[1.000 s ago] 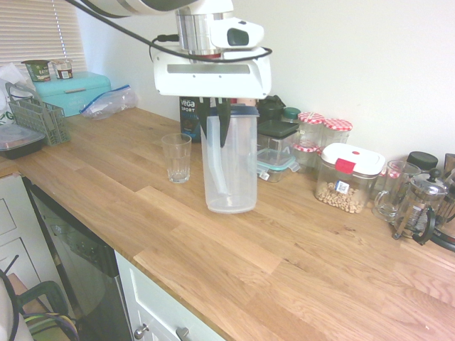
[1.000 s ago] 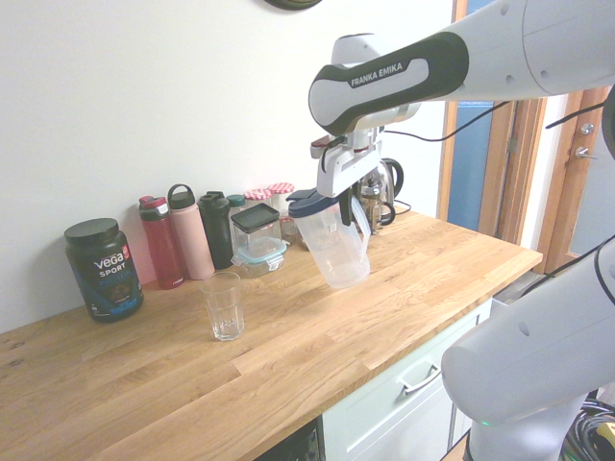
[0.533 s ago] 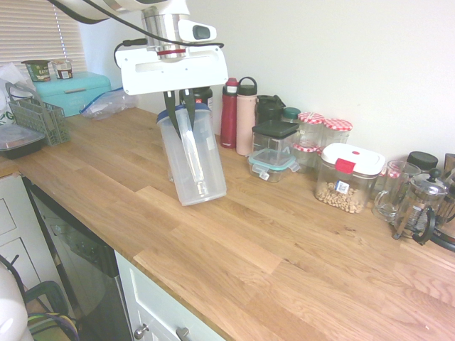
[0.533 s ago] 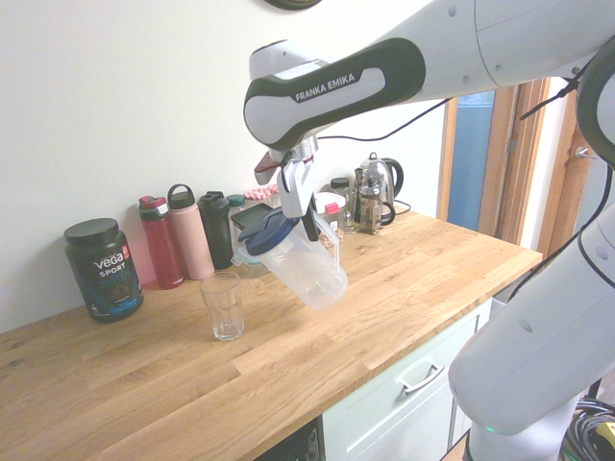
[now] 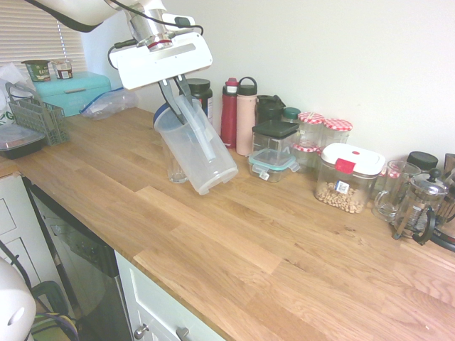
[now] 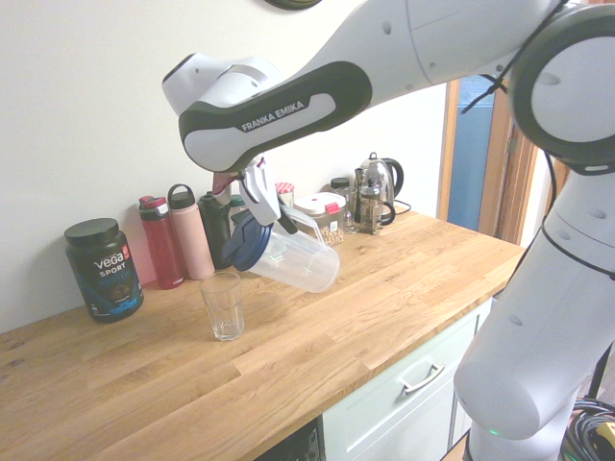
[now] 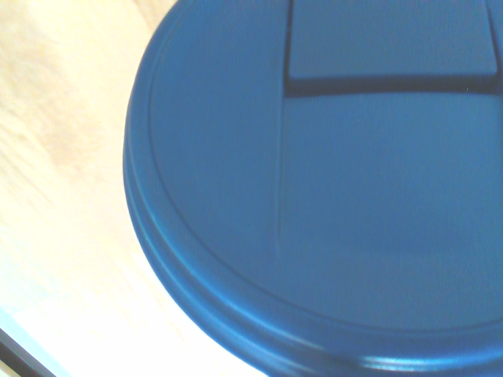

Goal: Pour me some water

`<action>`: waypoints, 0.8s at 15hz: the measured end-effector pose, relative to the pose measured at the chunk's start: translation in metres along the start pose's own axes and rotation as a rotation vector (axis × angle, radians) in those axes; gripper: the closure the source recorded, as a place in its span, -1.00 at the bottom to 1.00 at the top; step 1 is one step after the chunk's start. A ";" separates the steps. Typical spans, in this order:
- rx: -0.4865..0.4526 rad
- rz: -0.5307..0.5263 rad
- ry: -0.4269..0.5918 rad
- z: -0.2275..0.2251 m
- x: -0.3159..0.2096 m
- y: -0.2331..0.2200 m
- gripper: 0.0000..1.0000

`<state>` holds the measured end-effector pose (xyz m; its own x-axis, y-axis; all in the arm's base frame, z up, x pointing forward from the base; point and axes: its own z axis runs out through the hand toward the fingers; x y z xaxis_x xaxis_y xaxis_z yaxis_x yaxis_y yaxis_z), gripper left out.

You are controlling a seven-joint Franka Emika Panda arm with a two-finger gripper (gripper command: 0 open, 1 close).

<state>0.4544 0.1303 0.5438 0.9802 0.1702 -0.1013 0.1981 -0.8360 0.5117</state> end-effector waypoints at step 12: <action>-0.094 -0.024 -0.059 0.014 0.036 -0.024 1.00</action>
<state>0.4852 0.1491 0.5157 0.9742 0.1562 -0.1628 0.2229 -0.7788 0.5863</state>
